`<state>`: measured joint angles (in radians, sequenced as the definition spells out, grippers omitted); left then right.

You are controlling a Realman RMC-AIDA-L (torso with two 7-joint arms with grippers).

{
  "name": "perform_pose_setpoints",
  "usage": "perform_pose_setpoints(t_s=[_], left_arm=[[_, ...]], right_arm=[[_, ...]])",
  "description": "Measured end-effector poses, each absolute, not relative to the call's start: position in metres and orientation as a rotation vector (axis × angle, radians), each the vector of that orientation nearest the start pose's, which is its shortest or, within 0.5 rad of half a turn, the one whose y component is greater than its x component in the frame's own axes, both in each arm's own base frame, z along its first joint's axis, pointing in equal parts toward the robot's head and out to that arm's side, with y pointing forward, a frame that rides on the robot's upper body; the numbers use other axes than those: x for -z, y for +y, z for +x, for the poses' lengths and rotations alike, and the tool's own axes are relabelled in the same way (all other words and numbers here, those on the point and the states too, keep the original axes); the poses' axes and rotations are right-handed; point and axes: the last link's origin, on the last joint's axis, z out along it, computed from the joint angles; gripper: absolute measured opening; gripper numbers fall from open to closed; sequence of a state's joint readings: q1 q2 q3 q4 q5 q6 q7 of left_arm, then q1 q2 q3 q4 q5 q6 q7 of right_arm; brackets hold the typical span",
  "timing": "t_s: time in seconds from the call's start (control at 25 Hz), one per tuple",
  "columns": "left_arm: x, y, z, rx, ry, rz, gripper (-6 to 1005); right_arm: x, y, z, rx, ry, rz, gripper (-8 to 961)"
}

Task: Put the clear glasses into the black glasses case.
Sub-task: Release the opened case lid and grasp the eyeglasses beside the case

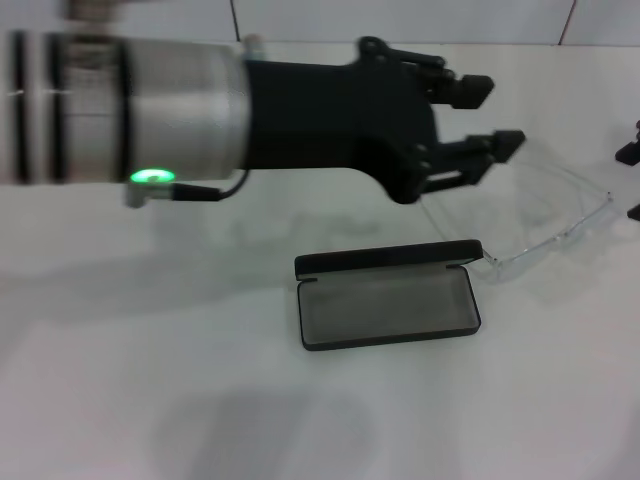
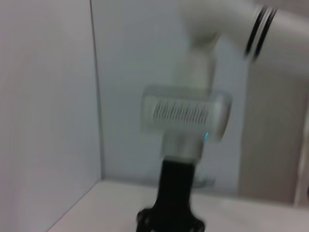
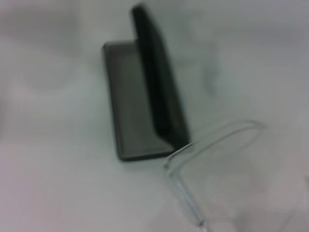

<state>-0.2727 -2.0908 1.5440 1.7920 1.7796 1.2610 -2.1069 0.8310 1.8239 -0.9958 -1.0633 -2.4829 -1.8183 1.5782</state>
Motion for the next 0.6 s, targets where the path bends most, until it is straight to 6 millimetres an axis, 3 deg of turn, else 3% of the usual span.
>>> perform_pose_setpoints(t_s=[0.16, 0.28, 0.6], left_arm=[[-0.035, 0.286, -0.086, 0.851, -0.298, -2.791, 465], [-0.038, 0.289, -0.106, 0.891, -0.402, -2.763, 455], [-0.035, 0.289, -0.119, 0.912, -0.437, -2.752, 441]], right_arm=[[-0.089, 0.400, 0.171, 0.751, -0.148, -2.985, 661], [-0.067, 0.401, 0.163, 0.870, -0.244, -2.982, 635], [-0.022, 0.406, 0.157, 1.000, -0.438, -2.925, 580]])
